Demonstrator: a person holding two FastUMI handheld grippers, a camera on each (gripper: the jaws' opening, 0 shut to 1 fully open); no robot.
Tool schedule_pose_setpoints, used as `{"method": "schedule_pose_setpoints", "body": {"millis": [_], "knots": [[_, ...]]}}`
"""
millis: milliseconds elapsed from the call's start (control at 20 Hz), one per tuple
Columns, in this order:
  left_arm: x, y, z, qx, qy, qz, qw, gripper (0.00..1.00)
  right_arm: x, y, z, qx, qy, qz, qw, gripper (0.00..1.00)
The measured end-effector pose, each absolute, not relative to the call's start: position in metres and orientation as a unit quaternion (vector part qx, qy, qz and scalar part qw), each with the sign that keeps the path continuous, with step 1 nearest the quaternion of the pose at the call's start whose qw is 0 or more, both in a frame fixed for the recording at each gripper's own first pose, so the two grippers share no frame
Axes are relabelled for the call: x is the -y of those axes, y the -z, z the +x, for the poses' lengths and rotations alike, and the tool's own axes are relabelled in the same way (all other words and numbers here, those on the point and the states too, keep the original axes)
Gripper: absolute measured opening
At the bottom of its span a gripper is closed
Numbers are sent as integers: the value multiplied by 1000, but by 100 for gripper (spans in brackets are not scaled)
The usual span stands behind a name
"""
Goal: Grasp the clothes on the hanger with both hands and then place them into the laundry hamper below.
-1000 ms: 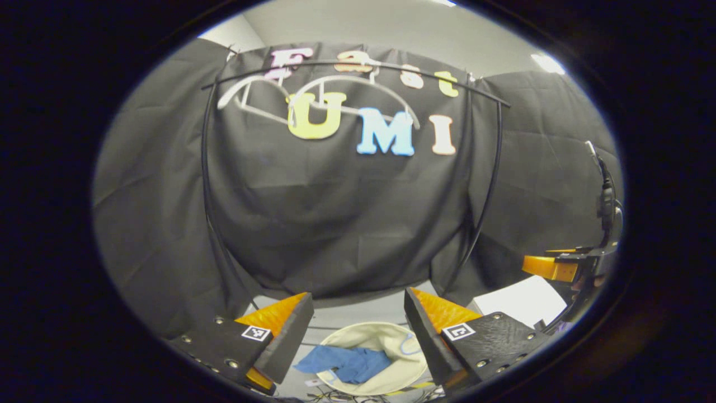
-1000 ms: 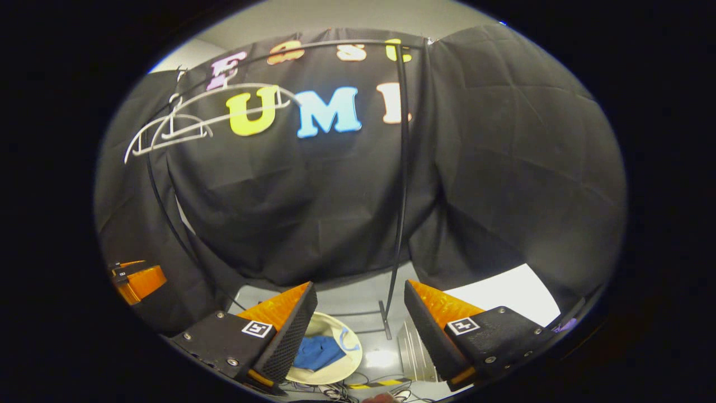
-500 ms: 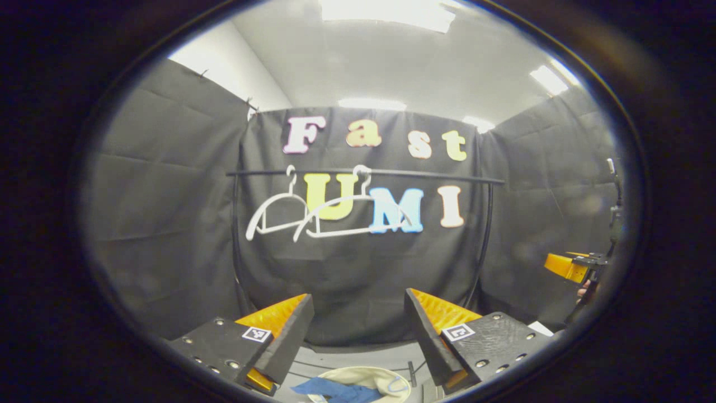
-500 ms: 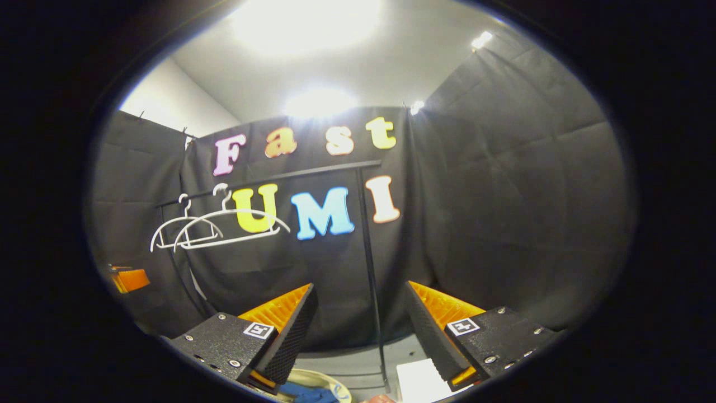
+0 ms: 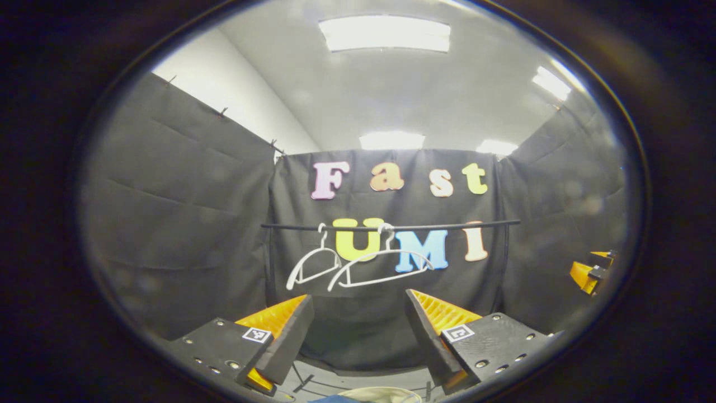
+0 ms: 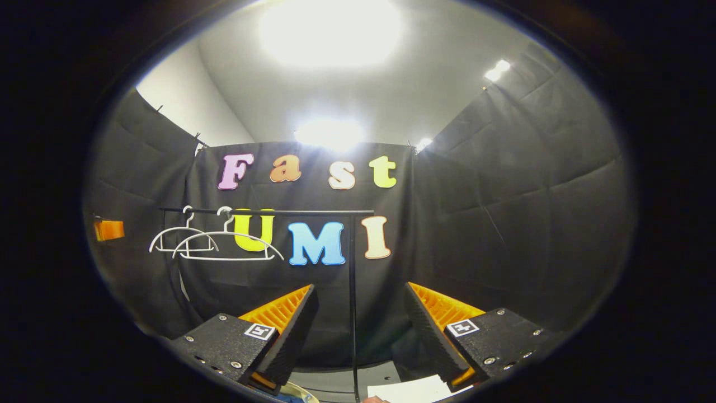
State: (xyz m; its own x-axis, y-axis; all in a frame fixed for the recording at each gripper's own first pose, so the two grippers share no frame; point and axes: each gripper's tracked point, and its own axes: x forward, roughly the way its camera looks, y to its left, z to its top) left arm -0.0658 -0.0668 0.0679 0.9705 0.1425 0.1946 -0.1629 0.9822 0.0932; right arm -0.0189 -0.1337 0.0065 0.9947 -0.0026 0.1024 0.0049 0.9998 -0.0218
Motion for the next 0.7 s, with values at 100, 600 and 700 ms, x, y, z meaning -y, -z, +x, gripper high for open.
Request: {"method": "schedule_pose_setpoints", "body": {"millis": [100, 600, 700], "knots": [[59, -59, -68, 93, -75, 52, 992, 93, 133, 10, -20, 25, 12, 8, 1000, 95], [41, -18, -67, 125, -38, 1, 991, 93, 98, 27, -22, 31, 27, 16, 999, 95], [39, -13, -62, 126, -27, -5, 992, 93, 97, 24, -22, 40, 30, 5, 999, 95]]}}
